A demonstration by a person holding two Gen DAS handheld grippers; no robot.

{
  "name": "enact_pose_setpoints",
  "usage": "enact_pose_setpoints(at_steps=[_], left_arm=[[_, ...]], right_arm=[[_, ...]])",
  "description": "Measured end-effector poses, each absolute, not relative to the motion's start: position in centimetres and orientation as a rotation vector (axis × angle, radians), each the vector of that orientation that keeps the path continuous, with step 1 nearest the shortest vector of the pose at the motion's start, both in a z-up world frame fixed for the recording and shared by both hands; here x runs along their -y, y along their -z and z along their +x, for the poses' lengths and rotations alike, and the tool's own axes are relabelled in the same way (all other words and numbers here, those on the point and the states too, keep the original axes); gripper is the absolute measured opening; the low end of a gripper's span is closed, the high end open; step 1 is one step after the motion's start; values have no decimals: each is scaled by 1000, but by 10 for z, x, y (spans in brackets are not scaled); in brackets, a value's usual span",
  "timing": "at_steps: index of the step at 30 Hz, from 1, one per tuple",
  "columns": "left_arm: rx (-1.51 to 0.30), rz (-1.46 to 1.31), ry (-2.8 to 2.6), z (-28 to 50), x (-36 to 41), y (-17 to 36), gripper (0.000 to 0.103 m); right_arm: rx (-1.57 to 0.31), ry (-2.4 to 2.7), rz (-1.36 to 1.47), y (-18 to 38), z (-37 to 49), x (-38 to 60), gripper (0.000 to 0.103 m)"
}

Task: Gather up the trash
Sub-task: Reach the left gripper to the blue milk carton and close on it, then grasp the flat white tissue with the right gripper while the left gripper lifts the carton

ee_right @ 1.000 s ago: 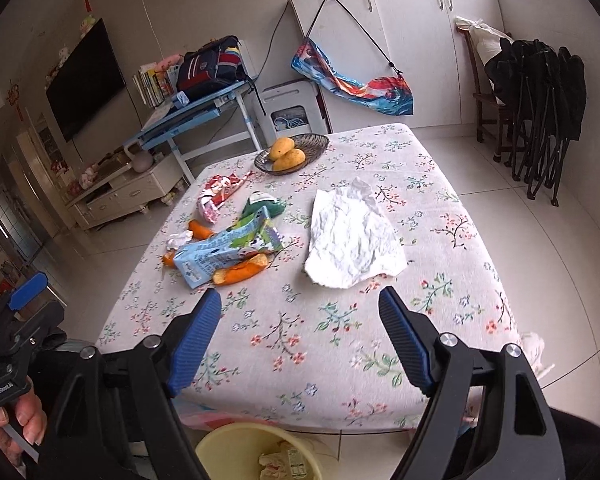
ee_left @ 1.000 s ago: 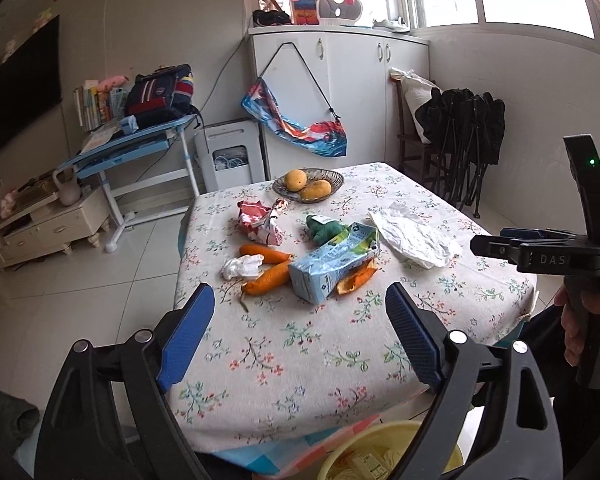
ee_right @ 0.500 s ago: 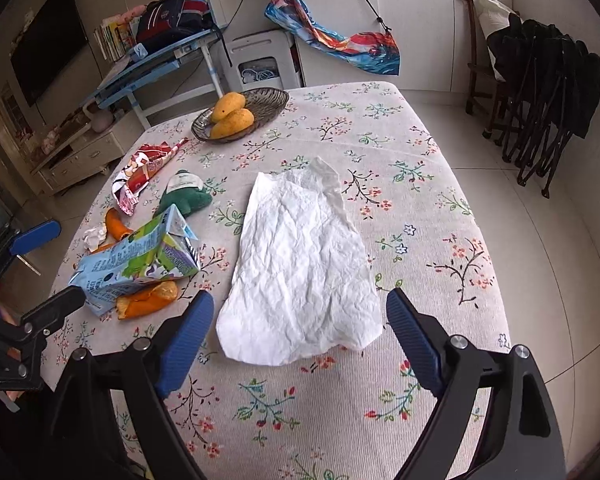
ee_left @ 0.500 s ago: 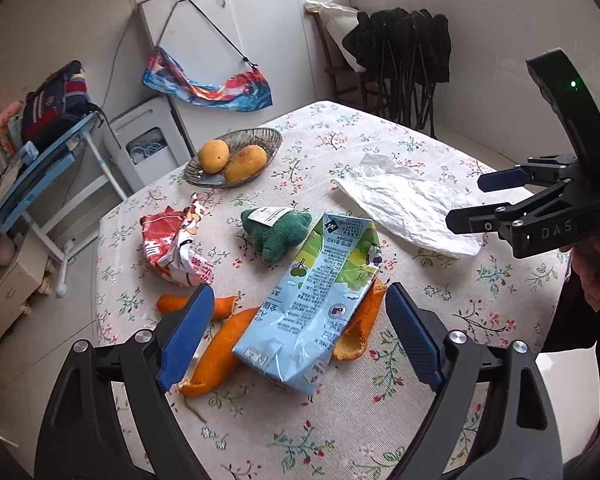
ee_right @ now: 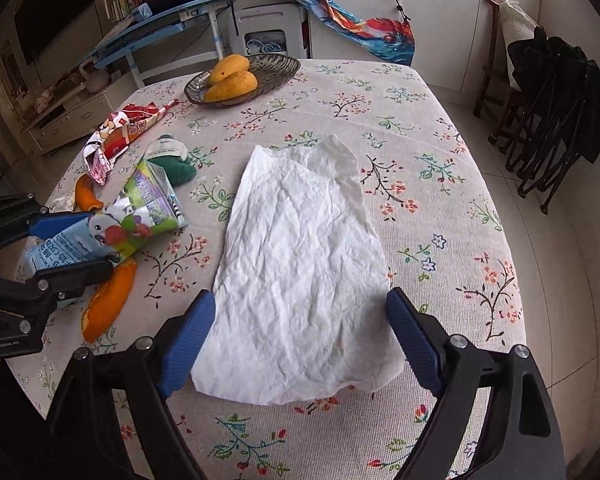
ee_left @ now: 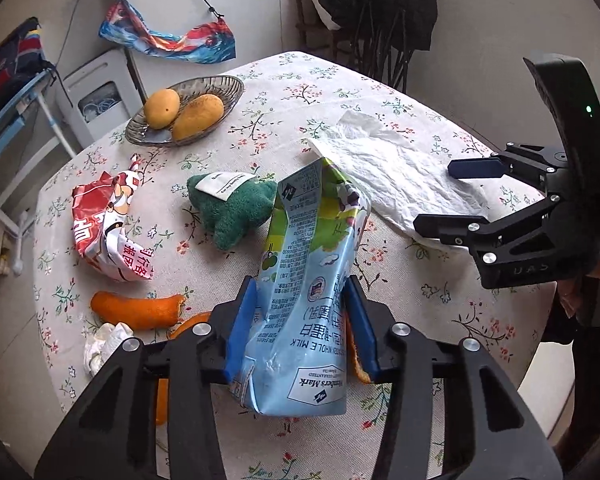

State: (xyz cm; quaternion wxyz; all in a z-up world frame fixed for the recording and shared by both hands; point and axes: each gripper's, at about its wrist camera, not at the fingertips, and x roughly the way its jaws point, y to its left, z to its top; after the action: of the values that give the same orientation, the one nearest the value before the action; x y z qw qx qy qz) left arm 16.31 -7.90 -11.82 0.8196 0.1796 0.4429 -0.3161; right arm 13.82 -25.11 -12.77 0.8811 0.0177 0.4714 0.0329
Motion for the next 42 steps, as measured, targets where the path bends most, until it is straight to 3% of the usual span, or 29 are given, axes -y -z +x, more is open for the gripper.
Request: enact_pose_setpoints(at_steps=[2,4,5,8,15,16,18,19,20,26,27,30,31,32,42], left_arm=[[-944,360,666,163,76,116,42],[-939,325,651,164,71,111,42],[-934,305,645,164,68,108,42],[-923,238,623,167,58,100,42],[-864,135,556,164,32,80,42],[-858,119,547,165,30,78,42],[-851,81,537,164,23,73,42],[-849,65,532,165,20,72,42],[-848,53,528,165,18,72,42],[-829,35,517,165,15,67,42],[-825,36,515,165,16,66,42],[-811,39,513,163,17,63,42],[-805,39,513,161,18,62,42],[-799,37,512,159,18,61,42],[-728,-67,452,131,-6,49,42]], right_arm=[[-976,-65,20,126,137,252,46],[-975,-70,33,125,137,256,33],[-973,-72,41,125,137,257,22],[-974,-73,73,126,137,262,4],[-942,-105,144,119,134,264,2],[-938,-109,140,119,134,261,3],[-926,-99,122,118,136,256,51],[-906,-76,106,117,136,253,89],[-888,-51,77,116,137,249,92],[-984,-23,-14,137,161,239,92],[-967,-22,17,134,161,244,88],[-943,-26,8,130,162,248,54],[-941,-41,12,128,161,247,27],[-947,-63,16,127,161,246,8],[-823,-234,187,93,121,241,4]])
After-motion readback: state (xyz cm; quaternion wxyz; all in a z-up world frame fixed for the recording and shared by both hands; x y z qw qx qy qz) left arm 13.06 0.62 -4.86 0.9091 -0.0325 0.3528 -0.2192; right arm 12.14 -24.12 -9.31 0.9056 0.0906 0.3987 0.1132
